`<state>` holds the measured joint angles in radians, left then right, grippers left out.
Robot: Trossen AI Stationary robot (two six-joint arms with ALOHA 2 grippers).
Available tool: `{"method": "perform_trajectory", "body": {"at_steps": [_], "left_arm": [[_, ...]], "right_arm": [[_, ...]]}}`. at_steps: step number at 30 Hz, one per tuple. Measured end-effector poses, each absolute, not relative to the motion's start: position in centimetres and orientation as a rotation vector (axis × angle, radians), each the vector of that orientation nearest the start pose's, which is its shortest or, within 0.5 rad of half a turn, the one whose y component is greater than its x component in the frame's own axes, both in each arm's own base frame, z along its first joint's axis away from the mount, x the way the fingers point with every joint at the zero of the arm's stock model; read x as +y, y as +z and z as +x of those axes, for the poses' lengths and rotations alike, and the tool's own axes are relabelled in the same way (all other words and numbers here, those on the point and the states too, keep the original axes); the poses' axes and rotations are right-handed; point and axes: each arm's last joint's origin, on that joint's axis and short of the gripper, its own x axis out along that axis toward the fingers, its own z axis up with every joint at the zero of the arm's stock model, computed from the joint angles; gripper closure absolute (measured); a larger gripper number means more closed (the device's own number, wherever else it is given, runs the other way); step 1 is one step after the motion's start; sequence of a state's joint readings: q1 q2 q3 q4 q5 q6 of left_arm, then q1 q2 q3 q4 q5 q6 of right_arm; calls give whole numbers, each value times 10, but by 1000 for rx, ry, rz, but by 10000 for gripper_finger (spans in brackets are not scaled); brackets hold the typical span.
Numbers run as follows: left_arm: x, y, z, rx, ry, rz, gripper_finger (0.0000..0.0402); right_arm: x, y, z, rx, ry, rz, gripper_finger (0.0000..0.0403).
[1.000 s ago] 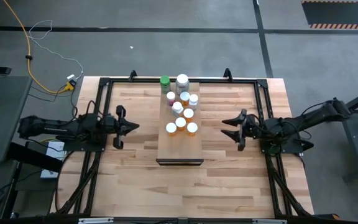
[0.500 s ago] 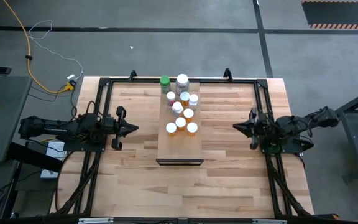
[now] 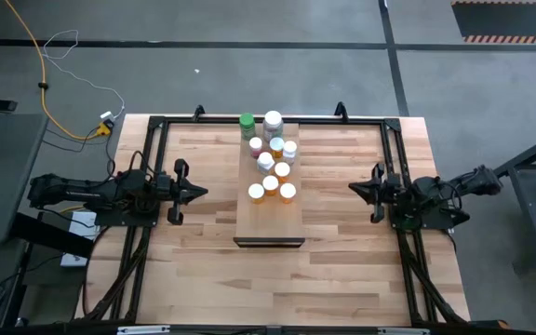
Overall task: Pick and place medicine bottles onto shelf by color
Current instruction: Return to Home Position
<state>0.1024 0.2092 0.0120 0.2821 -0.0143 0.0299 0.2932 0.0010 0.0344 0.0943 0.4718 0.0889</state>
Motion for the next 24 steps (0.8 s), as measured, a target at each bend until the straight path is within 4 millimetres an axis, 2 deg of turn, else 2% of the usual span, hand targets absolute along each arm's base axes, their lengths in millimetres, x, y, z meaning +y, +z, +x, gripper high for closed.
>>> {"method": "perform_trajectory", "body": {"at_steps": [8,17,24], "left_arm": [[12,177,109,-82,118,33,398],[12,177,110,-81,117,33,400],[9,179,106,-103,114,31,399]], "right_arm": [[11,178,95,-121,-107,101,403],[6,172,97,-56,-149,46,403],[6,172,97,-65,-147,171,403]]}}
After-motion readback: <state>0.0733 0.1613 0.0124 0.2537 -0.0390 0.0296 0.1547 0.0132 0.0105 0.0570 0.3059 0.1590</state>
